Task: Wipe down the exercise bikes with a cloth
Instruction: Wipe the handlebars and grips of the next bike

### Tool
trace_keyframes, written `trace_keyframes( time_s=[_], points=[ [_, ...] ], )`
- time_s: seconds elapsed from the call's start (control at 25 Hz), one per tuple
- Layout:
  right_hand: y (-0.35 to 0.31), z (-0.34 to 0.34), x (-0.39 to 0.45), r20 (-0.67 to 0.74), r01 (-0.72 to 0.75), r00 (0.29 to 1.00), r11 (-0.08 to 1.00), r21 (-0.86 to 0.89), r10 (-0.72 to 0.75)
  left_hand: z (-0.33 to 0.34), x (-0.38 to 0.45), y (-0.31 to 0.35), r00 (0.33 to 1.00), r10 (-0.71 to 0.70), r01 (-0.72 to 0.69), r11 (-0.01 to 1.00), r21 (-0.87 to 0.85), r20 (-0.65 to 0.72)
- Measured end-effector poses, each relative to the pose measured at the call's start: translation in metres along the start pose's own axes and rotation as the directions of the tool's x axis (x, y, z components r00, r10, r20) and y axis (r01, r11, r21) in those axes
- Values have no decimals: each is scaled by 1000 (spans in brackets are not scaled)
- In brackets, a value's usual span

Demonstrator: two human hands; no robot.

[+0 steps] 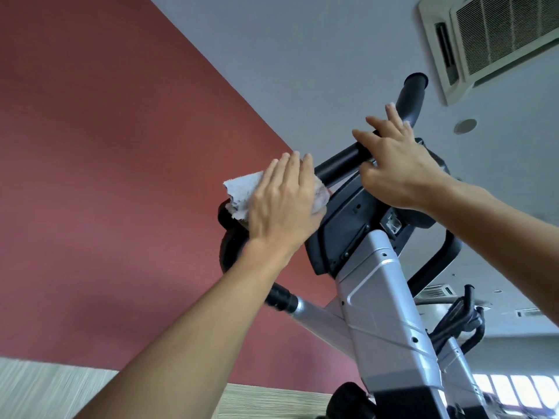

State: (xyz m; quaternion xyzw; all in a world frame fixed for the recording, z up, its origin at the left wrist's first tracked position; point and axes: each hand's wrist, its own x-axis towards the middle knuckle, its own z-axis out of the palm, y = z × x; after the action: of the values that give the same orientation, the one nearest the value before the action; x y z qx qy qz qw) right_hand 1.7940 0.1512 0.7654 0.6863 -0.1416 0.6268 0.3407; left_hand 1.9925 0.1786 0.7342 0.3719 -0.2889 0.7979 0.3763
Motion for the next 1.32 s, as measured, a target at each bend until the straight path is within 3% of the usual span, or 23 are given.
trace_keyframes(
  time_s=[0.12, 0.28, 0.44, 0.52, 0.64, 0.76, 0.88, 0.96, 1.08, 1.24, 1.32],
  points=[
    [-2, 6, 1, -42, 14, 999, 1000, 20, -13, -3, 18, 8, 996, 8, -3, 998, -57, 90],
    [-8, 8, -1, -75, 20, 997, 996, 83, -14, 1, -34, -25, 996, 65, -63, 998, 29, -65],
    [-16, 13, 1, -51, 88, 995, 995, 53, -85, 0, -45, -32, 997, -52, 56, 996, 74, -57],
    [-28, 21, 4, -62, 108, 993, 992, 64, -104, 2, -35, -28, 999, -19, 22, 998, 66, -42],
    [-51, 42, 9, -42, 166, 985, 986, -2, -166, 8, -45, -41, 988, 42, -35, 998, 48, -146],
    [-62, 55, 8, -15, 179, 983, 976, -128, -182, 16, -78, -53, 970, -77, 71, 997, -32, -230],
    [-65, 59, 9, -30, 145, 988, 975, -167, -152, 18, -89, -53, 956, -218, 198, 973, -114, -195],
    [-71, 60, 9, -34, 123, 991, 976, -177, -131, 15, -81, -52, 969, -176, 163, 983, -86, -174],
    [-77, 68, 9, -37, 111, 992, 962, -248, -123, 21, -82, -55, 961, -127, 105, 989, -100, -244],
    [-79, 74, 9, -27, 113, 992, 961, -254, -124, 37, -117, -40, 833, -457, 363, 877, -314, -311],
    [-79, 75, 12, -41, 95, 993, 957, -274, -111, 33, -113, -40, 856, -446, 358, 876, -324, -260]
  ],
)
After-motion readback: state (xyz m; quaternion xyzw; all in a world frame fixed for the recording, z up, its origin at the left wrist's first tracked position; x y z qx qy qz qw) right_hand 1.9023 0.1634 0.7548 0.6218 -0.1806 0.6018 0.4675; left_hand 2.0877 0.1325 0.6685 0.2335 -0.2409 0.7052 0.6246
